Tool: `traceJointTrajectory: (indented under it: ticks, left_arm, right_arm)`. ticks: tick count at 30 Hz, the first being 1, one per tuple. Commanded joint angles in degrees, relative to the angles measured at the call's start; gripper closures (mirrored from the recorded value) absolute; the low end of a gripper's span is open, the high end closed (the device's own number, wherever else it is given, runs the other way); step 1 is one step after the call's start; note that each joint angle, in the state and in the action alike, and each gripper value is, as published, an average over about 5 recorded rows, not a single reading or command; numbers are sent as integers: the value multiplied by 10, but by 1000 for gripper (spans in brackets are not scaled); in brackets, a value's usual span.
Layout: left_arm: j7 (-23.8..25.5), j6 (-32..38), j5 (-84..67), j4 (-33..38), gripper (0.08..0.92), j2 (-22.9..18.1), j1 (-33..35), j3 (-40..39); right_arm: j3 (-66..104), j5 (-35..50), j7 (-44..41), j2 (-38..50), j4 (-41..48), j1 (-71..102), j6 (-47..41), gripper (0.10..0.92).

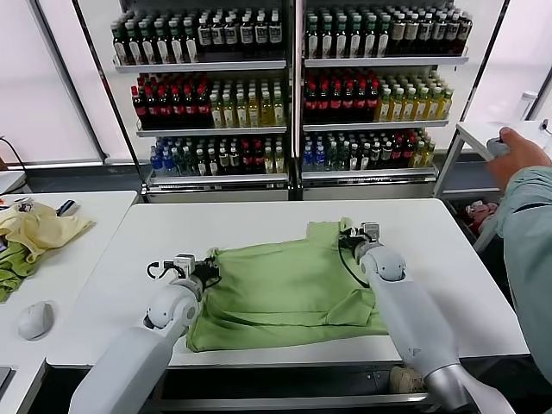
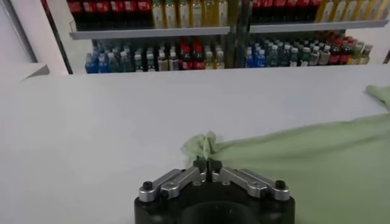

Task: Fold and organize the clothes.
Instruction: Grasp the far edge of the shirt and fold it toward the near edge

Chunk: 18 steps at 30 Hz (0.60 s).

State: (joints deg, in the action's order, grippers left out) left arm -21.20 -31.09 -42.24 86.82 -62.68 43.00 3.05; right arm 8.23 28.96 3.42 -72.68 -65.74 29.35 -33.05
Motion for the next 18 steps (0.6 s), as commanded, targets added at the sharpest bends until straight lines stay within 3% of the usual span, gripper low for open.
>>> traceJointTrajectory:
  ticks: [1, 18]
  left_arm:
    - [-1, 25, -17, 109, 908, 25, 45, 25]
    - [4, 16, -26, 260, 908, 63, 164, 64]
  right_arm:
    - [20, 20, 3, 33, -156, 66, 0, 910]
    - [118, 42, 13, 104, -370, 232, -1, 910]
